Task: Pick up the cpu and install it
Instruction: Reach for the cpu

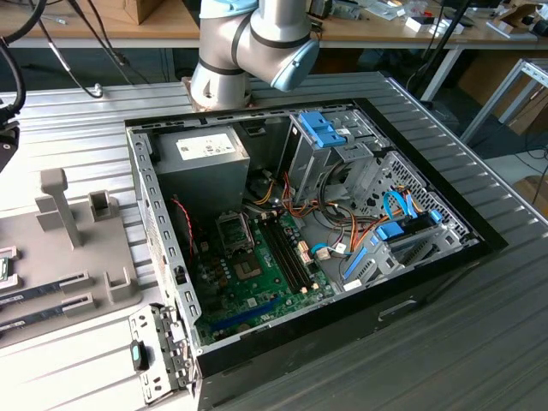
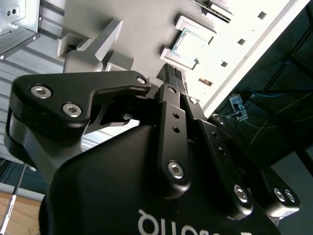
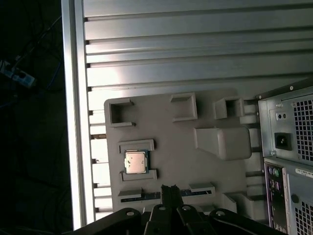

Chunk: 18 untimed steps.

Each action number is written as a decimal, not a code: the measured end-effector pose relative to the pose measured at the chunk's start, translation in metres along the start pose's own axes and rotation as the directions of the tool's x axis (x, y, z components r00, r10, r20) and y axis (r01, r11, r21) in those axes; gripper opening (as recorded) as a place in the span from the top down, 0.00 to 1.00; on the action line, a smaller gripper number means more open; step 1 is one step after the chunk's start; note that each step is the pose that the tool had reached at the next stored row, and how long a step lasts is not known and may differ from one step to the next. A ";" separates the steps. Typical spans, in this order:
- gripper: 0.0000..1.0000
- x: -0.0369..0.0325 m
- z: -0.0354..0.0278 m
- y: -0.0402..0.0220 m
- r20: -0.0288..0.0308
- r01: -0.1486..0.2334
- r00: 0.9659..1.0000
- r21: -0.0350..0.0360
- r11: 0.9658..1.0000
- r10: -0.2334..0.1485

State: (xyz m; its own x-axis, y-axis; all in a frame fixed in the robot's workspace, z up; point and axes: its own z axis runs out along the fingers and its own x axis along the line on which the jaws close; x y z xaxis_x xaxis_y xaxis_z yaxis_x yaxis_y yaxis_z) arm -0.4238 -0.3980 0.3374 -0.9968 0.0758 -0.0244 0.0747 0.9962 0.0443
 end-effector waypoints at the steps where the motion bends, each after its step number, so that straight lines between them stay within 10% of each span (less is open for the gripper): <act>1: 0.89 0.0001 0.0003 0.0000 0.000 0.000 1.000 0.000 1.000 0.000; 18: 0.89 0.0021 0.0061 0.0076 0.000 0.000 1.000 0.000 1.000 0.000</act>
State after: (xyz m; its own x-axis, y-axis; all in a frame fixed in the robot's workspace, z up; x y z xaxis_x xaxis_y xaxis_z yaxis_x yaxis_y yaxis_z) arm -0.4251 -0.3901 0.3316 -0.9968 0.0759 -0.0246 0.0748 0.9962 0.0444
